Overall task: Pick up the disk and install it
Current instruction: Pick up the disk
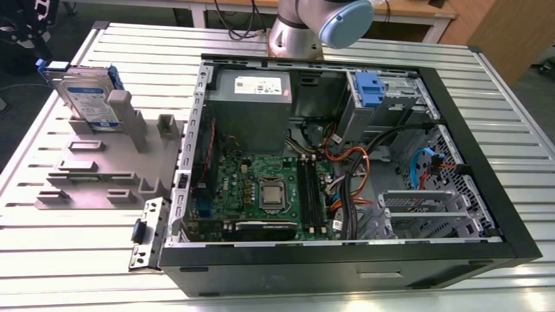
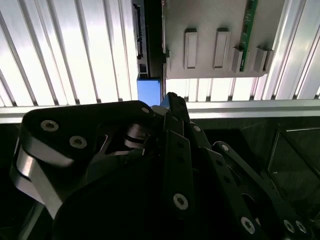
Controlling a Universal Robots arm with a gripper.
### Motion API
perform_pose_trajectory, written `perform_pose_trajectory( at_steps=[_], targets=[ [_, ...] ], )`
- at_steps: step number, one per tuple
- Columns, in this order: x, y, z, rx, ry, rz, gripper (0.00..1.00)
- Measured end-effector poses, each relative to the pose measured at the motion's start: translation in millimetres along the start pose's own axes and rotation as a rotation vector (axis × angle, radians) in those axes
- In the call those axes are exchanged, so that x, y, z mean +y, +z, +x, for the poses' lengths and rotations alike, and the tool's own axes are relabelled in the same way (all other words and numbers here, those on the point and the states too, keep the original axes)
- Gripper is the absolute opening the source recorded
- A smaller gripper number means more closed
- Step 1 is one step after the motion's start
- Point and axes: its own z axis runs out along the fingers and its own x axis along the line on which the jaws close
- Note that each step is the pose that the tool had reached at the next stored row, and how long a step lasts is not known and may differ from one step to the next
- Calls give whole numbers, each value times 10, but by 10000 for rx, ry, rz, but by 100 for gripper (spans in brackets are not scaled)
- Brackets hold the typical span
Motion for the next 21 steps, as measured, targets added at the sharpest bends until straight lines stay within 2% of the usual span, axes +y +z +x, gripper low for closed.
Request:
perform_pose_trajectory(
  at_steps=[21],
  targets=[
    [0, 0, 0, 22, -675, 4, 11]
  ],
)
